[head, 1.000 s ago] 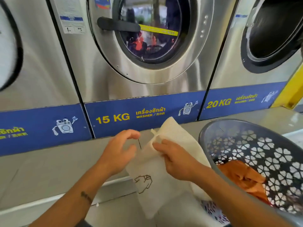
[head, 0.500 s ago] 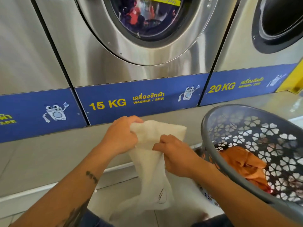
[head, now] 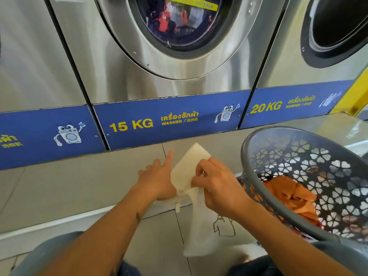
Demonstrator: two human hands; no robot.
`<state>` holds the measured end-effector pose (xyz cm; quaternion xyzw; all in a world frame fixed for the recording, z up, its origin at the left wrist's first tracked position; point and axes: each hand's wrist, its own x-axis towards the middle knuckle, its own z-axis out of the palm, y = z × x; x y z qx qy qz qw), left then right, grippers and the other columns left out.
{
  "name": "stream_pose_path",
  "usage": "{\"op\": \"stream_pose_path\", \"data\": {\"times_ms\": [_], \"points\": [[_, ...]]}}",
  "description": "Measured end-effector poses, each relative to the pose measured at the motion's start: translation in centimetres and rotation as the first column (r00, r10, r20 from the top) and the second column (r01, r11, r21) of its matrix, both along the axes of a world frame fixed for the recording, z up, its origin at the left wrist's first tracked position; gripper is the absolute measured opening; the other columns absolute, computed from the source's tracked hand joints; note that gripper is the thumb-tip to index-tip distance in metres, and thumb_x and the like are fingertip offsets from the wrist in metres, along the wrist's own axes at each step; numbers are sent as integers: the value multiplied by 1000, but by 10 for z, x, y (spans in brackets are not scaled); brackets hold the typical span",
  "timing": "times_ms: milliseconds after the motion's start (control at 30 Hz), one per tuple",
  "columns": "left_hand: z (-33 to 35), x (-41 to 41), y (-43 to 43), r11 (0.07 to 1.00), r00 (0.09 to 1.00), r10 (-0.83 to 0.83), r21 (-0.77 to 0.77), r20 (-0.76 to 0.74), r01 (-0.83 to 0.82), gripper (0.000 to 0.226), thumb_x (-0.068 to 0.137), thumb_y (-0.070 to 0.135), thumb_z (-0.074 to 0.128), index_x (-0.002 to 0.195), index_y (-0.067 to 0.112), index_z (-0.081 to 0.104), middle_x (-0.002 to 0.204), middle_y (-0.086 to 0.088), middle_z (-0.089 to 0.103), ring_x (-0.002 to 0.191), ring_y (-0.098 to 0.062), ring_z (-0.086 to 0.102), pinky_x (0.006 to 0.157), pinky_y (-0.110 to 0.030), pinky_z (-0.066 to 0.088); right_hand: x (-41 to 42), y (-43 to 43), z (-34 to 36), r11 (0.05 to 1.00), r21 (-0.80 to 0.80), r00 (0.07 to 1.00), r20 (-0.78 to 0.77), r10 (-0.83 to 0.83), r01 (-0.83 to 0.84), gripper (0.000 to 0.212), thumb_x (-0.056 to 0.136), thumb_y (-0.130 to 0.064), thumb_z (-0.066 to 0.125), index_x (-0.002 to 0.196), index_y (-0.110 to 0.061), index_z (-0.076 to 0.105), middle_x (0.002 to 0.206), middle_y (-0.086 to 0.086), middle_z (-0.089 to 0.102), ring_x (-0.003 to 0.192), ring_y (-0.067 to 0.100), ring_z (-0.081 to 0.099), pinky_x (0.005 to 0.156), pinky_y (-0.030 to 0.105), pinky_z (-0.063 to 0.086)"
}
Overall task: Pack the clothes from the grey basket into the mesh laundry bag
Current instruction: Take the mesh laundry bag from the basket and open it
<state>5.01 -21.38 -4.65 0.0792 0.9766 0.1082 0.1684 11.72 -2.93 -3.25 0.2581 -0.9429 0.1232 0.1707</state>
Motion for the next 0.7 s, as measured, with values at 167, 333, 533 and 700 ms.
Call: {"op": "stream_pose_path", "data": {"times_ms": [167,333,533,700], "points": [[-19,4,2,976,965,60,188,257,-111,95,68,67,59,145,58,3,144,-5,44,120,-33,53,99,-47,46,12,-4,-3,999,-32,999,-26,28,-28,36,85,-20,41,85,-20,77,88,3,58,81,20,47,70,25,29],[-26,15,-4,977,918,111,128,380,-172,117,64,73,67,145,56,-16,150,-12,28,125,-37,47,98,-47,43,14,-5,-3,997,-67,999,-22,45,-46,33,85,-20,43,82,-17,75,90,3,59,81,21,50,67,26,35],[-31,17,-21,923,913,60,325,404,-205,119,77,40,72,144,51,-26,143,-2,46,107,-23,56,91,-38,49,13,6,-5,995,-98,1000,-17,-12,10,12,82,-8,68,85,-16,76,93,3,60,85,22,53,65,28,44],[-16,18,-15,817,989,40,566,141,-114,91,89,7,44,146,61,-3,132,8,54,103,-20,62,88,-36,55,8,18,-16,996,-76,997,73,-34,39,10,82,-18,66,84,-20,76,90,1,59,81,22,52,68,27,36]]}}
